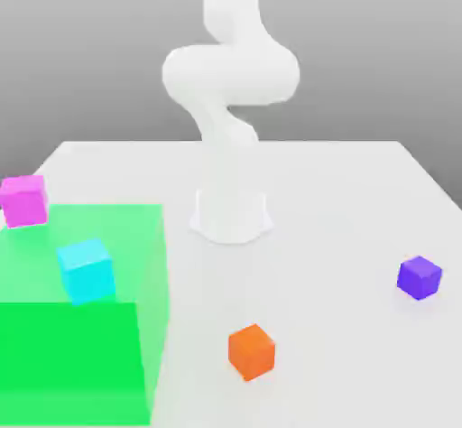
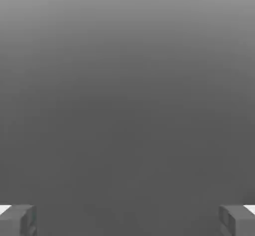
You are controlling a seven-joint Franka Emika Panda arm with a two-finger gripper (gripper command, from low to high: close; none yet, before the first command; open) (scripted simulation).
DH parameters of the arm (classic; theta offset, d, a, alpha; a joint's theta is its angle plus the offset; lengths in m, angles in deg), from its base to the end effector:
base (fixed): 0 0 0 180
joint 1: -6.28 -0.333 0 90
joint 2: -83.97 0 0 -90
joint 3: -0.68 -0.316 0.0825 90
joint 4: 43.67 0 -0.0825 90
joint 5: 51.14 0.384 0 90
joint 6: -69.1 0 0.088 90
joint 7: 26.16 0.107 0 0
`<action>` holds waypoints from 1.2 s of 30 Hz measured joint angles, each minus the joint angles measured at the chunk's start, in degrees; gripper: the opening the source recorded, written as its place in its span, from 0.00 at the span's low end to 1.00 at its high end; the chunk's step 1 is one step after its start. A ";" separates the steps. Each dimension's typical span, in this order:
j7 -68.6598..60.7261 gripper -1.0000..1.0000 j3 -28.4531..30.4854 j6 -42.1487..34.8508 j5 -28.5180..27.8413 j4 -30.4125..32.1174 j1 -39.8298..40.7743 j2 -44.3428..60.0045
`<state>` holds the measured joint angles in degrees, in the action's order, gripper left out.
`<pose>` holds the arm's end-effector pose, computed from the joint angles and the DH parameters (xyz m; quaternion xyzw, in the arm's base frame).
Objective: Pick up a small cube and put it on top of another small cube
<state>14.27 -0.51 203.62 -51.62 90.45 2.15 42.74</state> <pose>0.3765 0.0376 0.6665 -0.8917 0.2803 -0.3316 0.1278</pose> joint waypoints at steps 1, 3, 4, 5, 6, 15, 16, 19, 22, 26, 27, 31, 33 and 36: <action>-2.70 0.50 -0.60 1.34 -0.20 1.10 -1.98 2.33; -8.04 0.50 -1.84 3.97 -0.54 3.23 -5.80 6.94; -10.63 0.50 -2.45 5.24 -0.69 4.26 -7.64 9.16; -13.13 0.50 -3.04 6.48 -0.84 5.28 -9.43 11.31; -15.63 0.50 -3.65 7.70 -0.97 6.28 -11.15 13.42; -37.90 0.50 -10.49 18.55 -1.86 15.23 -25.25 32.10; -40.31 0.50 -11.48 19.75 -2.03 16.23 -26.54 34.17; -47.21 0.50 -14.30 23.35 -3.03 19.20 -32.01 40.46; -51.69 0.50 -15.94 27.15 -5.51 21.41 -34.97 46.82; -47.82 0.50 -10.70 33.44 -12.21 20.28 -39.09 55.24; -46.73 0.50 -8.73 35.08 -13.69 19.86 -40.73 57.30; -45.85 0.00 -6.91 36.49 -14.84 19.48 -42.30 59.11; -45.79 0.00 -6.92 36.41 -14.89 19.48 -42.29 59.10; -46.47 0.00 -7.76 35.68 -14.05 19.71 -41.64 58.14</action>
<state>-32.19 -8.27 239.30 -65.67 110.16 -39.49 100.88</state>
